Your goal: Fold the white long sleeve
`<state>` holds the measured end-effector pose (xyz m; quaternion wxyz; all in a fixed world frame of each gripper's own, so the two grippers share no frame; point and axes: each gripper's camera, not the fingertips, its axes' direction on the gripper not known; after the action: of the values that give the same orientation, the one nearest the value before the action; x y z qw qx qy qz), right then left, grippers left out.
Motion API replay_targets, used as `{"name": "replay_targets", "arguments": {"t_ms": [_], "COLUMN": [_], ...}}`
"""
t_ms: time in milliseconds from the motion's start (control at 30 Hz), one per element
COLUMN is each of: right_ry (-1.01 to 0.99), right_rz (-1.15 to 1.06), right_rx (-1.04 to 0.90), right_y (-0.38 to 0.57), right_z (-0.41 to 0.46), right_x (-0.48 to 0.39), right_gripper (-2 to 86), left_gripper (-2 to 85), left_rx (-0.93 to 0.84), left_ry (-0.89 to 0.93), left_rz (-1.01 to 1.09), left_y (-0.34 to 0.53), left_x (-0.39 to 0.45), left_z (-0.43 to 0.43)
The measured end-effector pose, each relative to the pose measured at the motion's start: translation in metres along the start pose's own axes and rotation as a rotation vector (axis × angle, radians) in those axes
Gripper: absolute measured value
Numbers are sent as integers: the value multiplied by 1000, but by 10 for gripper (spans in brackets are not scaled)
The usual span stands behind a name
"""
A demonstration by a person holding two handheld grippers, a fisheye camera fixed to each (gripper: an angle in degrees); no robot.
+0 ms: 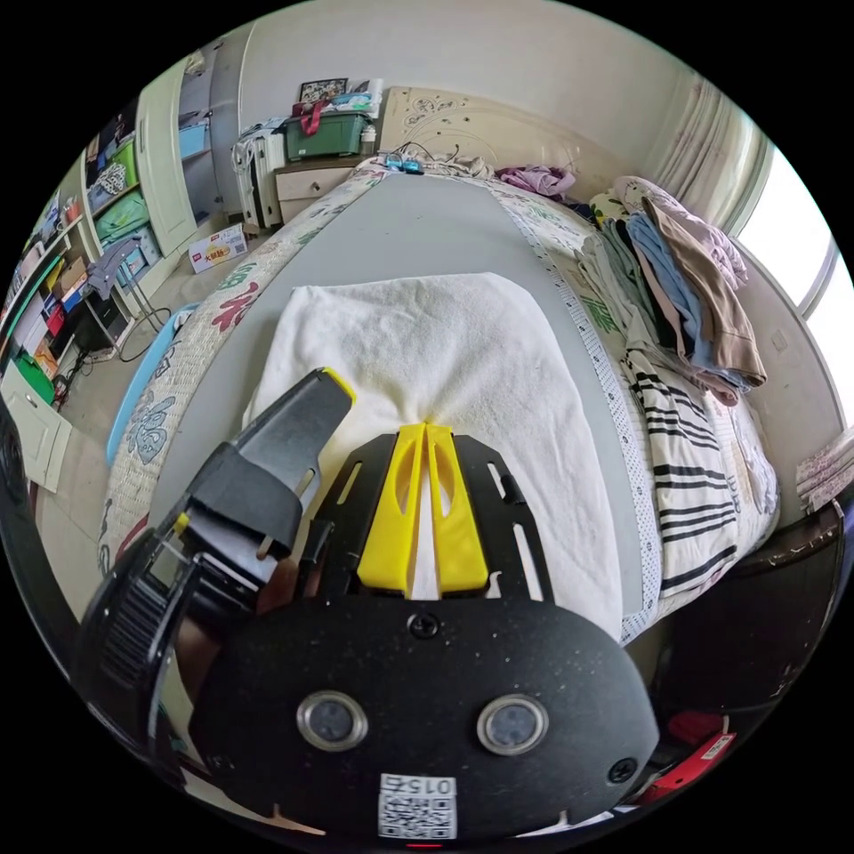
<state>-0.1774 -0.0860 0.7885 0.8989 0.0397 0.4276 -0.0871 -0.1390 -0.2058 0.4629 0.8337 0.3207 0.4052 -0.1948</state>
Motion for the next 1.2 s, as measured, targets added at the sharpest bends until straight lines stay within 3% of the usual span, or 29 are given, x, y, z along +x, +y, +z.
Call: {"name": "replay_targets", "arguments": {"t_ms": [933,1200], "right_ry": [-42,-189], "right_rz": [16,-190], "right_rx": [21,4], "right_y": [-16,-33], "right_z": [-14,-26], "right_x": [24,63], "right_gripper": [-10,-10], "left_gripper": [-8,-8], "left_rx": [-18,-19], "left_ry": [14,-142], "left_rz": [26,152], "left_y": [-5,0], "left_x": [1,23], "left_z": [6,-1]}}
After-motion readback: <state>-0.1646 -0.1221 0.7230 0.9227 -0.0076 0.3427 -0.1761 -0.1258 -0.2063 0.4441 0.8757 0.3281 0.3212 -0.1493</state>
